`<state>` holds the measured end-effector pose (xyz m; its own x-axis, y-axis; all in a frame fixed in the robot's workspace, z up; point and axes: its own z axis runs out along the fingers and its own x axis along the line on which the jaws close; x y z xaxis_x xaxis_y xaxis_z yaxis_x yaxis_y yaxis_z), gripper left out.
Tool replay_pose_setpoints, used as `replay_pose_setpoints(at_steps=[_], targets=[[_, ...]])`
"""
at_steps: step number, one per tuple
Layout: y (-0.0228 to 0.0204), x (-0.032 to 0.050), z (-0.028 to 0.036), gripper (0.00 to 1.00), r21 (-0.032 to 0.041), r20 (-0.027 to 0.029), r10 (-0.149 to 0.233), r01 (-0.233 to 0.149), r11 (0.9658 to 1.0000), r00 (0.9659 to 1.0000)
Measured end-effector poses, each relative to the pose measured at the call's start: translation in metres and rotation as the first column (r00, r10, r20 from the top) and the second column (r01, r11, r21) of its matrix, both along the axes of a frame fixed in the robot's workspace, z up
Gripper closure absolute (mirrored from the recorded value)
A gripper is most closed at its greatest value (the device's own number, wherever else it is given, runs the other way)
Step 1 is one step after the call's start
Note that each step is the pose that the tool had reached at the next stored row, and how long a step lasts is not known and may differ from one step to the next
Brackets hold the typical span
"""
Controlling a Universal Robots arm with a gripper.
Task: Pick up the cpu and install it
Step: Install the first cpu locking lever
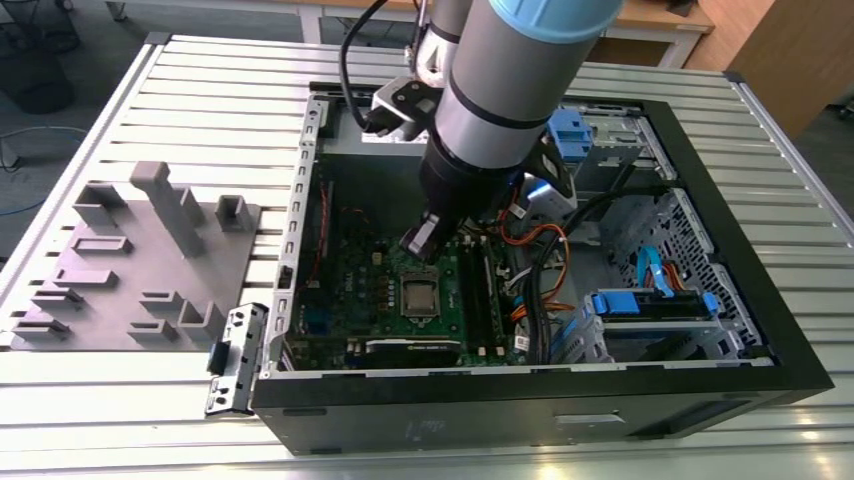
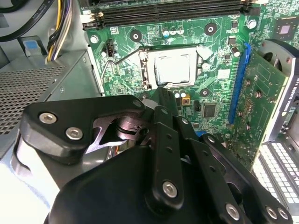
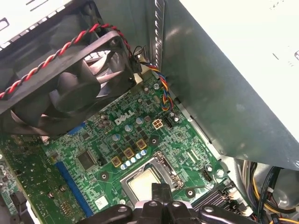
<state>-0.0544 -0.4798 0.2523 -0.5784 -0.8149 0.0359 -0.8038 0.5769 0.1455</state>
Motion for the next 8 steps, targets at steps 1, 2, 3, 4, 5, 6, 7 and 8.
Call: replay_pose_setpoints(at_steps=[1,2,3,4,5,6,7,8], targets=[[0.0007,0.0,0.0,0.89,0.0001,0.0,0.0,0.0,1.0,1.0],[0.0015,0.0,0.0,0.89,0.0005,0.0001,0.0,0.0,1.0,1.0],[0.0023,0.0001,0.0,0.89,0.0008,0.0001,0.0,0.0,1.0,1.0],[0.0034,0.0002,0.0,0.89,0.0012,0.0001,0.0,0.0,1.0,1.0],[0.0044,0.0003,0.0,0.89,0.0017,0.0001,0.0,0.0,1.0,1.0],[0.0052,0.0004,0.0,0.89,0.0022,0.0,0.0,0.0,1.0,1.0],[0.0059,0.0005,0.0,0.89,0.0027,0.0001,0.0,0.0,1.0,1.0],[0.0067,0.0006,0.0,0.89,0.003,0.0,0.0,0.0,1.0,1.0]])
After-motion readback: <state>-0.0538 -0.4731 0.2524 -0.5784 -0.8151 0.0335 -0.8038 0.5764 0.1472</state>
